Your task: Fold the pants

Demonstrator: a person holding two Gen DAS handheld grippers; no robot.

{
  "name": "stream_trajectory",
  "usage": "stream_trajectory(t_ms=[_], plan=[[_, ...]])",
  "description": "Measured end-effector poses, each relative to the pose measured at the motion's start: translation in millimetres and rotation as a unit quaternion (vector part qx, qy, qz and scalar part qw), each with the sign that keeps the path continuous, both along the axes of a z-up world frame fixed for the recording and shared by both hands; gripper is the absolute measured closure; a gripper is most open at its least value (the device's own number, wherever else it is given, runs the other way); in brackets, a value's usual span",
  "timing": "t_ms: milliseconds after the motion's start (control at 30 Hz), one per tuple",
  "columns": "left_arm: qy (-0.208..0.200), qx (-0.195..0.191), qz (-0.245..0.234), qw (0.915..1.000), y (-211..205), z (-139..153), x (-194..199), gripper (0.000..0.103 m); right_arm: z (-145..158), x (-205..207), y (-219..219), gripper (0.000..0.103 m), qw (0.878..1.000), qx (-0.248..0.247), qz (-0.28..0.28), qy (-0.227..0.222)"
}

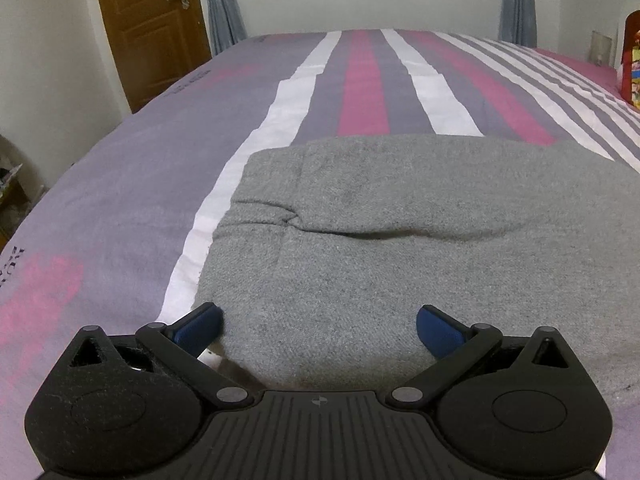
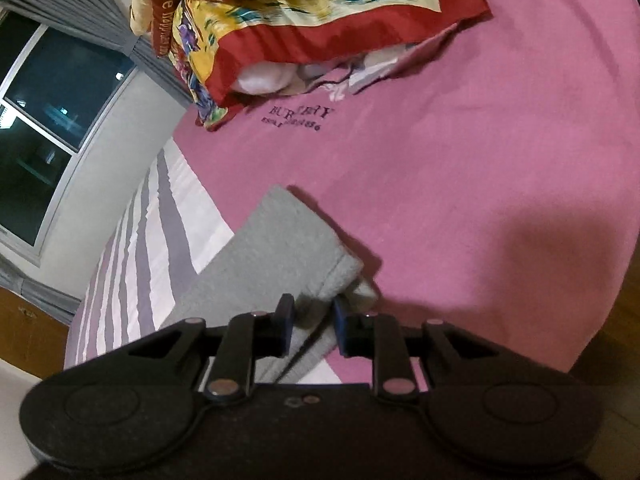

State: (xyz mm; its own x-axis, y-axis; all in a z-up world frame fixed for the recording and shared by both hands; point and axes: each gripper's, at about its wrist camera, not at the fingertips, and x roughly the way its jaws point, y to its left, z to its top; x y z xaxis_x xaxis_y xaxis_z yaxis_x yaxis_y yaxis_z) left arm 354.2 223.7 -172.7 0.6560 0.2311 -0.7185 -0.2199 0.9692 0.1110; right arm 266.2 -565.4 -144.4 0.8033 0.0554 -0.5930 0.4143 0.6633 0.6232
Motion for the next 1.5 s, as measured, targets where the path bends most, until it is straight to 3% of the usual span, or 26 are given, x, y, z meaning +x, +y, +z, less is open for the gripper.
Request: stream_trajectory(t_ms=[133, 267, 300, 333, 367, 433, 500, 567, 600, 633, 667, 800, 833, 867, 900, 967, 1067, 1100, 1233, 1333, 1400, 1433, 1467, 1500], plan=[[0.000, -0.002, -0.003, 1.0000, 0.8, -0.1, 0.0, 0.000, 7.7, -12.9, 6.2, 0.096, 0.999, -0.022, 0.000, -0.030], [0.001, -0.008, -0.006, 1.0000, 3.3, 2.0, -0.4, 0.000, -14.4, -11.9, 5.5, 0.096, 1.000, -0.021, -0.001, 0.000], [0.003, -0.010, -0.007, 0.9999, 4.3, 6.1, -0.8, 0.000, -12.9, -14.8, 4.7, 0.093, 1.000, -0.015, -0.006, -0.011], [-0.003, -0.014, -0.007, 0.9999, 6.0, 12.8, -3.5, 0.000, -9.2, -18.6, 4.3, 0.083, 1.000, -0.012, -0.011, -0.024], [-0.025, -0.026, -0.005, 0.9994, 9.8, 20.8, -10.5, 0.000, -4.4, -22.8, 4.8, 0.071, 0.999, -0.015, -0.013, -0.036], [-0.074, -0.062, 0.012, 0.9952, 23.6, 33.9, -27.7, 0.000, 3.5, -30.4, 7.8, 0.058, 0.998, -0.028, -0.009, -0.053], [-0.104, -0.129, 0.056, 0.9846, 48.1, 37.7, -44.2, 0.000, 5.5, -34.0, 9.9, 0.055, 0.998, -0.038, -0.001, -0.057], [-0.118, -0.211, 0.086, 0.9664, 72.4, 31.7, -55.7, 0.003, 1.9, -34.4, 10.6, 0.054, 0.998, -0.035, 0.001, -0.052], [-0.120, -0.249, 0.097, 0.9562, 82.4, 26.0, -60.1, 0.023, -0.5, -33.5, 10.9, 0.054, 0.998, -0.033, 0.002, -0.048], [-0.117, -0.276, 0.102, 0.9485, 88.9, 19.6, -62.1, 0.033, -2.5, -32.3, 11.7, 0.054, 0.998, -0.033, 0.001, -0.044], [-0.111, -0.296, 0.107, 0.9425, 92.8, 12.6, -62.8, 0.044, -4.5, -30.2, 12.8, 0.054, 0.999, -0.033, 0.000, -0.040], [-0.088, -0.333, 0.104, 0.9330, 93.4, -11.5, -50.8, 0.045, -11.0, -24.1, 18.1, 0.052, 0.999, -0.019, 0.002, -0.035], [-0.071, -0.339, 0.101, 0.9328, 92.3, -19.3, -42.7, 0.046, -12.0, -22.6, 19.8, 0.052, 0.999, -0.019, 0.002, -0.033], [-0.068, -0.331, 0.103, 0.9356, 91.0, -21.1, -35.4, 0.064, -13.0, -21.0, 20.7, 0.051, 0.999, -0.019, 0.002, -0.030], [-0.085, -0.332, 0.100, 0.9341, 90.8, -16.6, -32.8, 0.069, -13.4, -20.0, 20.3, 0.051, 0.999, -0.017, 0.001, -0.028], [-0.113, -0.321, 0.081, 0.9369, 86.3, -4.8, -29.3, 0.070, -11.1, -20.7, 19.1, 0.051, 0.999, -0.013, -0.002, -0.031], [-0.071, -0.289, 0.078, 0.9514, 80.0, -13.4, -18.2, 0.070, -10.8, -20.6, 16.1, 0.051, 0.999, -0.022, -0.002, -0.027], [-0.052, -0.297, 0.081, 0.9500, 82.2, -23.6, -16.1, 0.067, -13.3, -20.3, 14.0, 0.051, 1.000, -0.016, -0.005, -0.026], [-0.069, -0.344, 0.090, 0.9320, 89.6, -40.6, -23.5, 0.063, -24.4, -17.5, 5.8, 0.048, 0.999, 0.028, -0.019, -0.035], [-0.068, -0.336, 0.090, 0.9349, 85.0, -41.2, -21.0, 0.061, -31.5, -12.3, 3.3, 0.041, 0.997, 0.057, -0.014, -0.057], [-0.064, -0.332, 0.091, 0.9365, 81.0, -40.1, -18.9, 0.060, -37.8, -4.5, 0.2, 0.043, 0.996, 0.060, -0.004, -0.072], [-0.062, -0.332, 0.092, 0.9369, 82.7, -39.9, -16.5, 0.060, -38.3, -0.2, -1.3, 0.062, 0.996, 0.052, -0.006, -0.069], [-0.060, -0.331, 0.093, 0.9372, 81.3, -39.5, -15.6, 0.060, -36.3, 5.2, -2.3, 0.089, 0.997, 0.041, -0.003, -0.058], [-0.059, -0.331, 0.093, 0.9370, 84.7, -40.1, -15.6, 0.060, -30.4, 10.8, -1.3, 0.090, 0.998, 0.025, 0.008, -0.052]])
